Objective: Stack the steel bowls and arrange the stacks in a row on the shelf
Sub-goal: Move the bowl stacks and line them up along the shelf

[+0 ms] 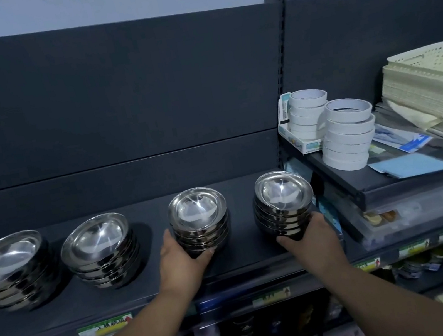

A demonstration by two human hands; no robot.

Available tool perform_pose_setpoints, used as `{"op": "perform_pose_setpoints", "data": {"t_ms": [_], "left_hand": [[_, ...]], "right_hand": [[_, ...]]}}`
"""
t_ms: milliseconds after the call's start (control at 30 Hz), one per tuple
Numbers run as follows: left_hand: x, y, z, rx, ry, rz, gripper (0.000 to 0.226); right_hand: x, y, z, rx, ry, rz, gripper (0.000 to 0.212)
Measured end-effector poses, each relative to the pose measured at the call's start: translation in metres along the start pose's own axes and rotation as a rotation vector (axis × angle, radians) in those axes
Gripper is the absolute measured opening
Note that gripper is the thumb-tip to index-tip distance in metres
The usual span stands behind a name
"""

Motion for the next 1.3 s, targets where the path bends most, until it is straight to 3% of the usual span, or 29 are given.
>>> {"op": "perform_pose_setpoints", "data": {"t_ms": [533,733,833,933,1100,1300], "left_hand": [[0.002,-0.006,-0.002,0.011,0.004,0.023,0.083],[-0.003,0.004,0.001,-0.005,-0.125,0.113,0.059],[-0.014,0.011,0.005,0.004,-0.183,0.165,0.068],[-0.034,0.018,0.016,0.007,-0.216,0.194,0.080],[-0.089,0.028,0.042,0.057,-0.226,0.193,0.051],[-0.193,0.026,0.104,0.015,-0.241,0.021,0.033]], "right_hand": [[0.011,-0.018,0.014,0.033,0.042,0.036,0.067],[0.016,0.009,0.008,0.039,0.359,0.136,0.056],[0.021,0.029,0.020,-0.044,0.459,0.167,0.052],[0.036,0.052,0.040,-0.124,0.368,0.208,0.056],[0.085,0.099,0.093,-0.220,0.246,0.321,0.046],[0.165,0.156,0.168,-0.328,0.186,0.436,0.038]]}}
Point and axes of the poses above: each hand's wrist, its own y-axis away from the middle knuckle, its own x-axis out of the palm, z = x × y, the point moved 3 cm from there along -y, towards the middle knuckle, and after that the axes turned 5 degrees about x, right-handed, at the moved point
